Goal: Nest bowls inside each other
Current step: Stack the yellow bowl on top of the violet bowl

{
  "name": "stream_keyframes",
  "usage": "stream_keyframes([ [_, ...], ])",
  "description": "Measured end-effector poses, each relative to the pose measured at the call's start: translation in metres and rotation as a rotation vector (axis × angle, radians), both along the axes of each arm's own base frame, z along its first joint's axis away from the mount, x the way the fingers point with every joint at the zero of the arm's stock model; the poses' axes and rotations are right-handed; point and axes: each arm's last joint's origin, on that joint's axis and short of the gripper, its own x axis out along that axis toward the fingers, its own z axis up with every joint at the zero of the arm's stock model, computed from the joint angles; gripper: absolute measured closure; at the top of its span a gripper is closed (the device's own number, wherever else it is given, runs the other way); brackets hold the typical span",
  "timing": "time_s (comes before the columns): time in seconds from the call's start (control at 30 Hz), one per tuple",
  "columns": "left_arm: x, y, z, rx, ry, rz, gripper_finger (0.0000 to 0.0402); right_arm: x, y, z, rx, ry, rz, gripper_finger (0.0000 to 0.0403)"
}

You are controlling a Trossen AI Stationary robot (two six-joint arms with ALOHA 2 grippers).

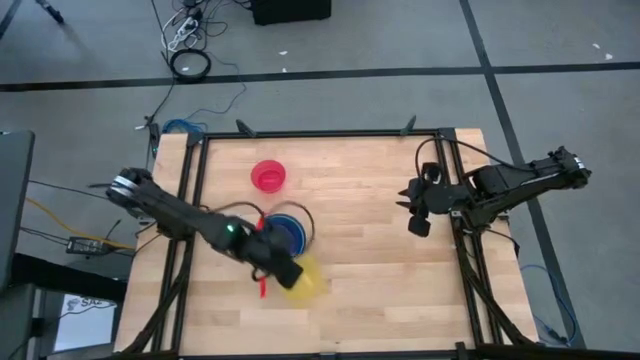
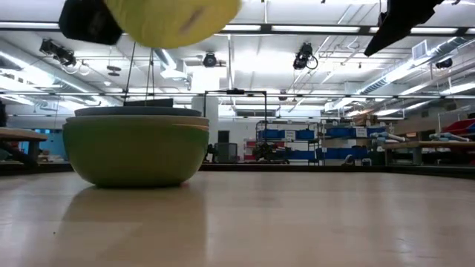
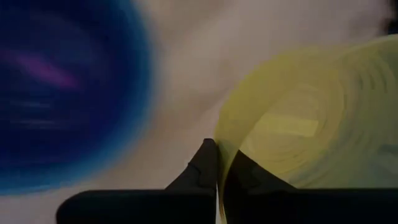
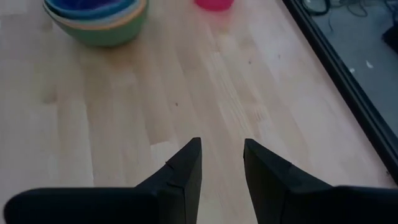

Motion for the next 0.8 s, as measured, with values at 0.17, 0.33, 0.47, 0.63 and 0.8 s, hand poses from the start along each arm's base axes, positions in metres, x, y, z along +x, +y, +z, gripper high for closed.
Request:
stream_keyframes([
  [0.17, -0.033, 0.037, 0.019, 0.206, 0.184, 0.101, 0.0394, 0.003, 0.001, 0.003, -0.007, -0.033, 0.017, 0.0297],
  [0.33, -0.046, 0.062, 0.021, 0.266, 0.312, 0.146, 0.0395, 0.005, 0.001, 0.005, -0.006, -0.061, 0.024, 0.0298],
  [0.47, -0.042, 0.074, 0.012, 0.271, 0.326, 0.127, 0.0395, 0.008, 0.002, 0.004, -0.006, -0.065, 0.025, 0.0298],
  [0.63, -0.040, 0.084, -0.008, 0.246, 0.358, 0.118, 0.0396, 0.015, 0.004, -0.001, -0.014, -0.032, 0.025, 0.0298],
  [0.8, -0.036, 0.083, -0.015, 0.235, 0.317, 0.105, 0.0378, 0.025, 0.007, -0.010, -0.033, 0.022, 0.028, 0.0298],
])
